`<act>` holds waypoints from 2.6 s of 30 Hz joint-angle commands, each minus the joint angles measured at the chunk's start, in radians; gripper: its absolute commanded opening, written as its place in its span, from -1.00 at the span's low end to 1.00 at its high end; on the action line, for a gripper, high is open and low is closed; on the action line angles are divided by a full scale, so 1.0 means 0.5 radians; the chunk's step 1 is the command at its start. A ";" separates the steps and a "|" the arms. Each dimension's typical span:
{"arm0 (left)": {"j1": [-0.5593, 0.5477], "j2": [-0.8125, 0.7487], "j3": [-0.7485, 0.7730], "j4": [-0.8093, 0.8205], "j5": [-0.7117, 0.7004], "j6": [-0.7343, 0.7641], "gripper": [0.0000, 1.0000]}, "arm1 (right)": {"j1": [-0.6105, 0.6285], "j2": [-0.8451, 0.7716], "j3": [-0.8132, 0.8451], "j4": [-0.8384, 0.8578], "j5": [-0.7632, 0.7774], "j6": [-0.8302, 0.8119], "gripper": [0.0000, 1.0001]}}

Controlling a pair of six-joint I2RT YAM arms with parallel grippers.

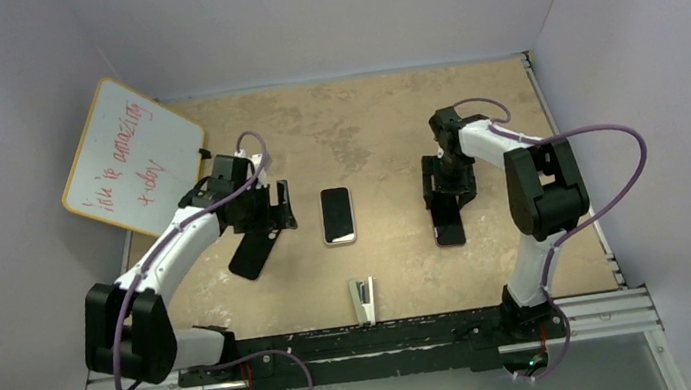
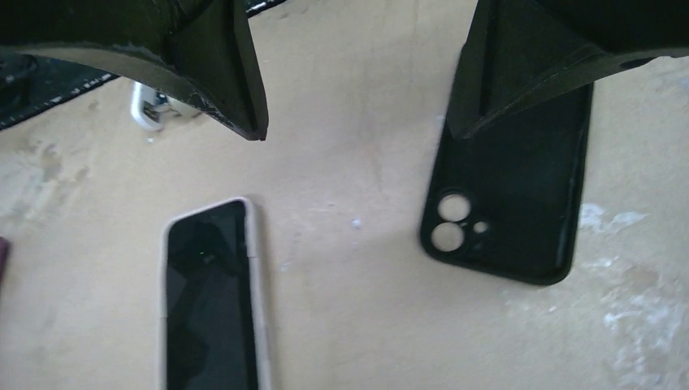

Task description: Put the phone into the phone case

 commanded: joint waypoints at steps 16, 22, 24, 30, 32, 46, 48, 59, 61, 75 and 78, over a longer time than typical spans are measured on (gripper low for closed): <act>0.213 0.589 0.109 -0.081 -0.172 0.065 0.64 | 0.303 -0.046 0.067 0.368 0.230 -0.281 -0.02; 0.213 0.691 0.127 -0.062 -0.116 0.083 0.61 | 0.363 -0.124 -0.034 0.471 0.138 -0.352 -0.03; 0.213 0.724 0.146 -0.076 -0.125 0.089 0.60 | 0.378 -0.138 -0.062 0.504 0.134 -0.395 -0.04; 0.212 0.734 0.131 -0.065 -0.116 0.083 0.51 | 0.399 -0.197 -0.101 0.508 0.193 -0.414 -0.08; 0.207 0.733 0.119 -0.056 -0.085 0.081 0.50 | 0.398 -0.232 -0.115 0.493 0.197 -0.411 0.00; 0.126 0.750 0.074 -0.014 0.046 0.052 0.31 | 0.396 -0.230 -0.184 0.363 0.093 -0.392 0.75; 0.107 0.757 0.071 -0.004 0.066 0.042 0.25 | 0.394 -0.216 -0.186 0.363 0.091 -0.433 0.78; 0.040 0.700 0.096 -0.012 0.044 0.040 0.22 | 0.394 -0.149 -0.259 0.462 -0.041 -0.612 0.92; 0.038 0.684 0.107 -0.007 0.034 0.036 0.22 | 0.395 -0.140 -0.267 0.474 -0.052 -0.619 0.87; -0.269 0.657 0.076 0.068 -0.049 -0.097 -0.86 | 0.408 -0.323 -0.438 0.656 -0.032 -0.719 0.10; -0.329 0.584 -0.005 0.139 0.009 -0.123 -0.94 | 0.423 -0.386 -0.455 0.691 -0.130 -0.819 0.02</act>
